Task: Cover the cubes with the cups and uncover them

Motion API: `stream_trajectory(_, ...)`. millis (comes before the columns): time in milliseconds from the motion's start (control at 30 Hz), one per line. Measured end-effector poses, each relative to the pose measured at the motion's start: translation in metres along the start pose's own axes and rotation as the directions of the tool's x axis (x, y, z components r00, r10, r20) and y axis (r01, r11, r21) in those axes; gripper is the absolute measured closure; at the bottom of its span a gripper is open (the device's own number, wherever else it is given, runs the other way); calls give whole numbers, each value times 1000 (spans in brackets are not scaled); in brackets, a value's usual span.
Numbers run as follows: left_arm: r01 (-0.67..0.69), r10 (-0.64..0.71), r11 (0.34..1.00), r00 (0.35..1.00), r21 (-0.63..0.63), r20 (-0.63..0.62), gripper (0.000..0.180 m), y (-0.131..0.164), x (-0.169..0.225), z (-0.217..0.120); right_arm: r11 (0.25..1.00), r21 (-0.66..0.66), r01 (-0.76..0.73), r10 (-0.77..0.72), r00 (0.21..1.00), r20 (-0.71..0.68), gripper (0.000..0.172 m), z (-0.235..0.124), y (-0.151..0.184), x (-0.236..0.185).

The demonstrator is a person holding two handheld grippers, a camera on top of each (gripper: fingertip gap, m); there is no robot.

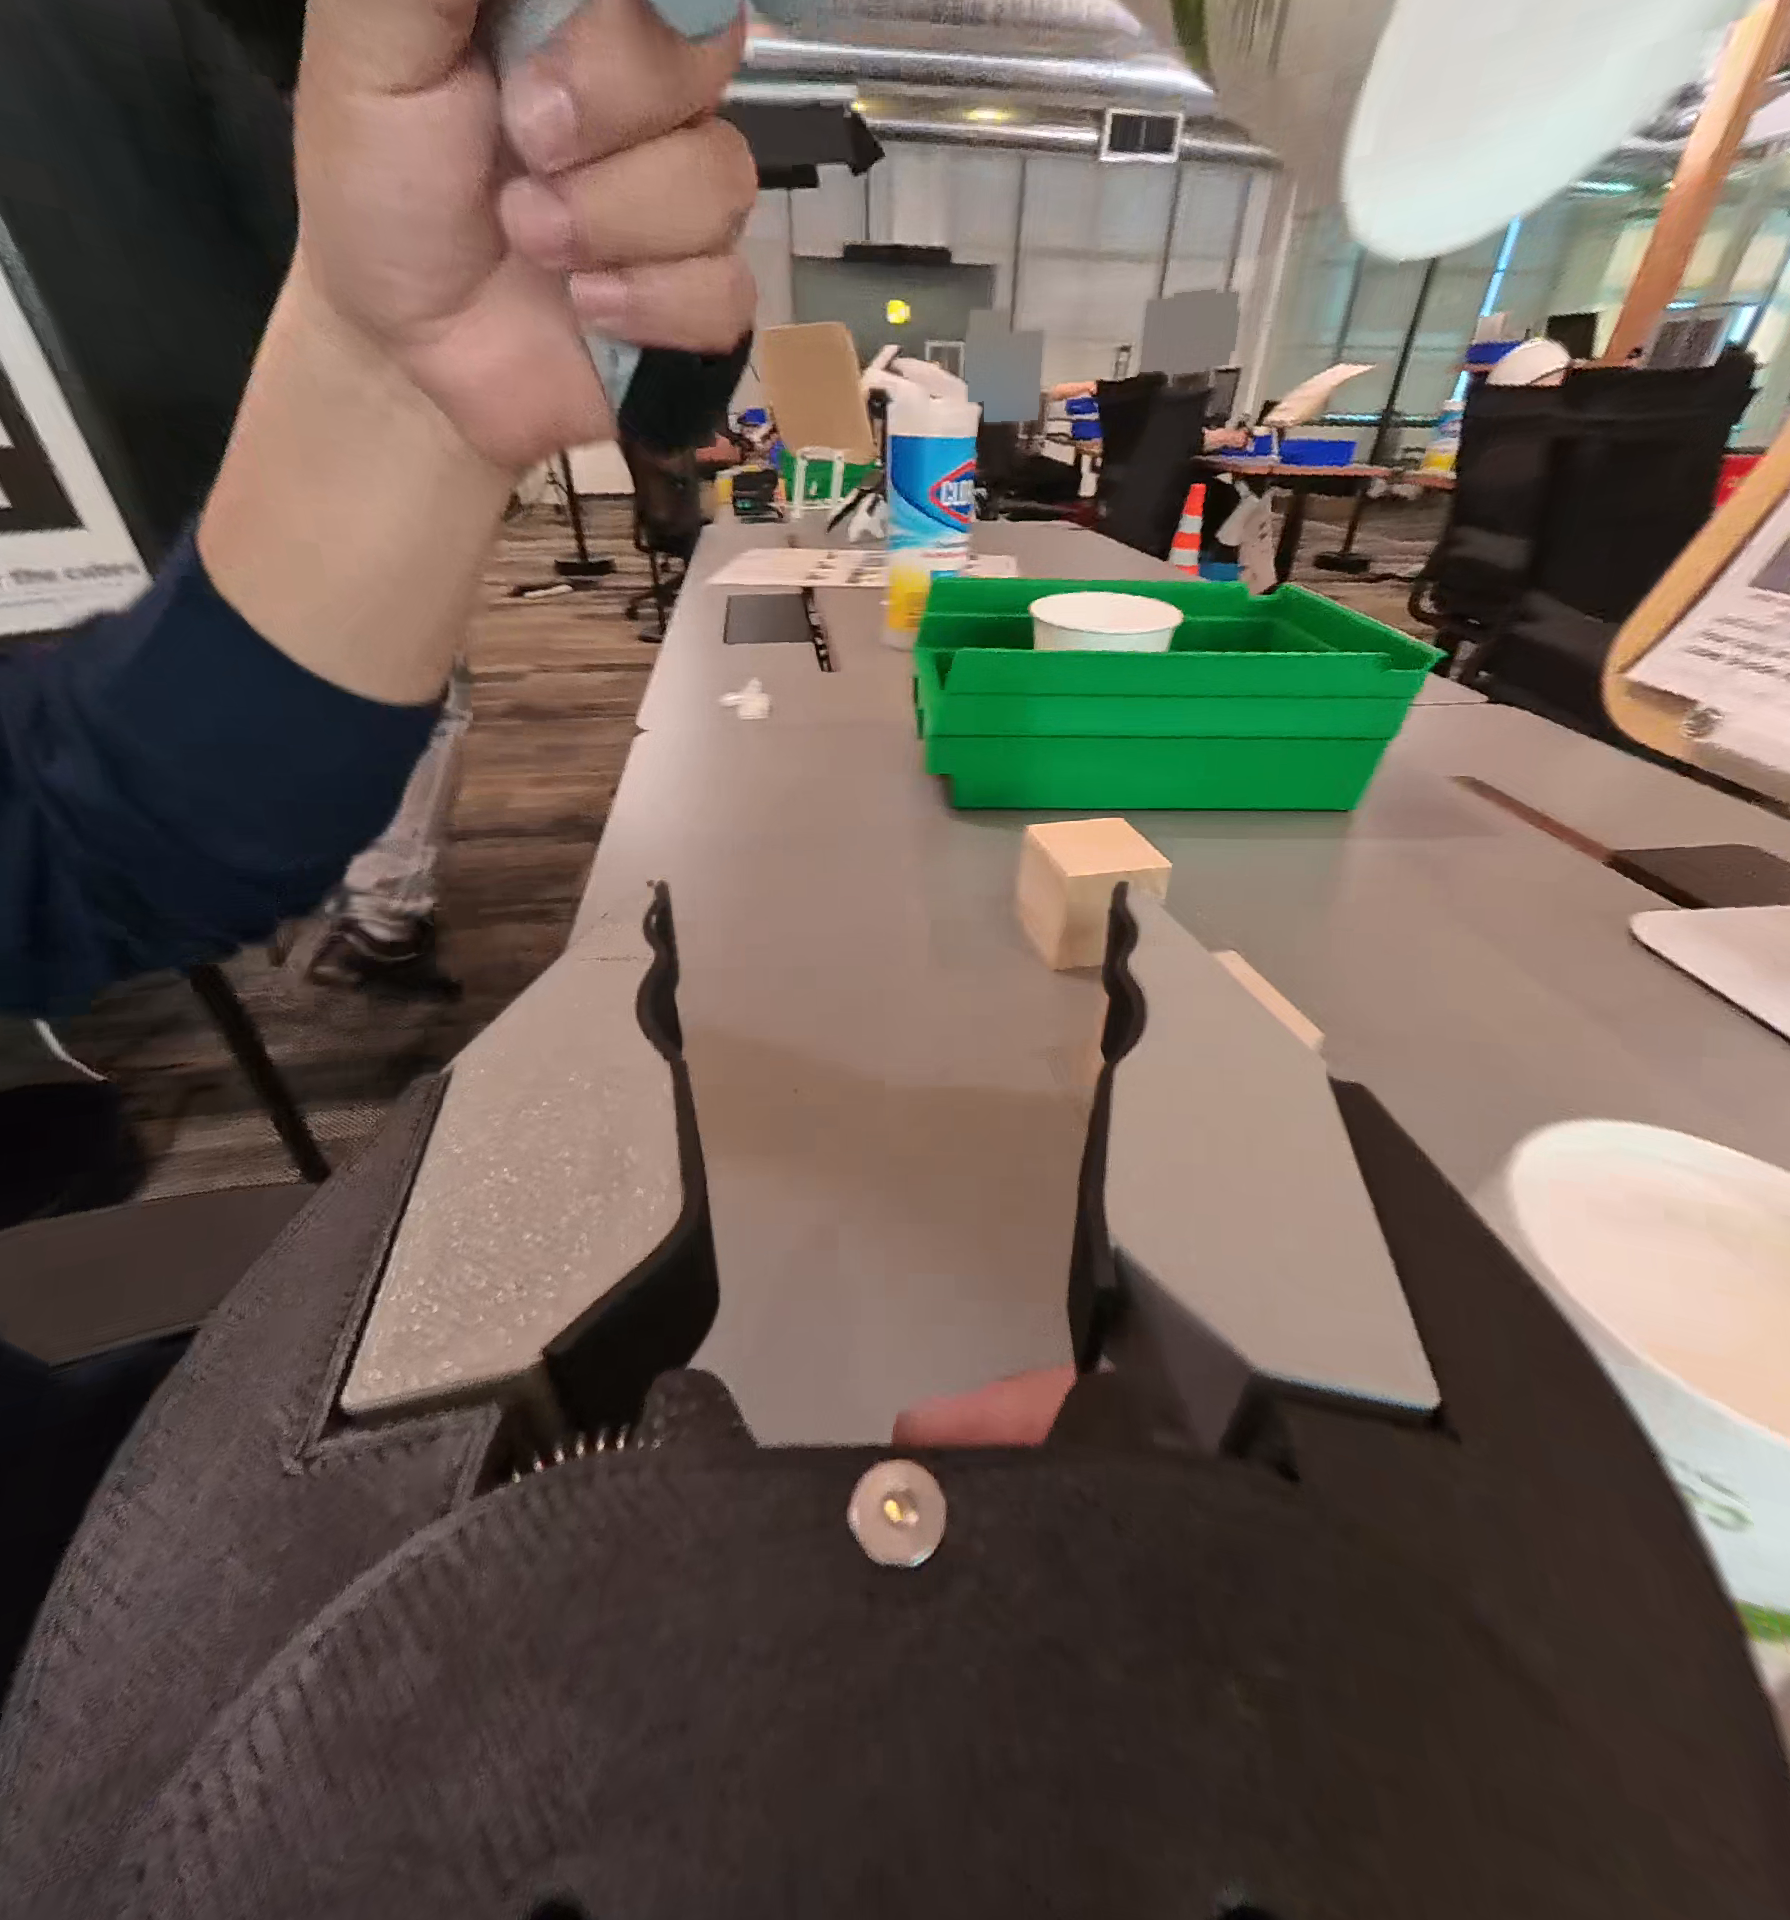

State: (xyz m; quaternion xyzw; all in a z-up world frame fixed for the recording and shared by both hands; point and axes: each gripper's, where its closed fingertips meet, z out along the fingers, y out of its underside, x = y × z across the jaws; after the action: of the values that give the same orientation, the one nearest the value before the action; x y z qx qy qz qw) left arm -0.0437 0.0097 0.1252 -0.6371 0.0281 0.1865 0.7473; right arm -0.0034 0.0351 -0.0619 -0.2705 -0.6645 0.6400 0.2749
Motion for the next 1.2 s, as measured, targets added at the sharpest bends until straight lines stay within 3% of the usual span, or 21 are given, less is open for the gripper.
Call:
stream_trajectory(133,223,-196,969,956,109,-217,179,2,63,6,998,59,-30,29,999,17,89,1,-7,-5)
stream_trajectory(233,311,-272,943,925,120,-264,179,15,84,11,984,157,-84,81,996,25,85,-9,-23,0)
stream_trajectory(467,398,-388,917,889,-9,-245,179,74,93,16,887,402,-228,242,970,16,80,-50,-65,32)
stream_trajectory(600,458,-473,880,811,-129,-344,179,101,123,14,856,437,-275,296,955,21,79,-59,-70,42)
stream_trajectory(733,405,-473,880,799,-249,-370,178,140,151,17,851,434,-297,302,951,60,76,-60,-71,39)
stream_trajectory(900,328,-419,902,822,-281,-386,178,153,158,17,867,384,-317,319,946,60,78,-54,-63,41)
stream_trajectory(967,269,-382,912,833,-311,-400,177,162,162,16,872,376,-314,312,948,67,89,-54,-62,40)
stream_trajectory(1133,186,-360,897,833,-401,-419,178,183,162,4,941,295,-169,186,982,-29,90,-45,-52,32)
stream_trajectory(1200,151,-339,883,860,-445,-382,166,194,143,-6,962,263,-80,119,983,-136,90,-44,-48,38)
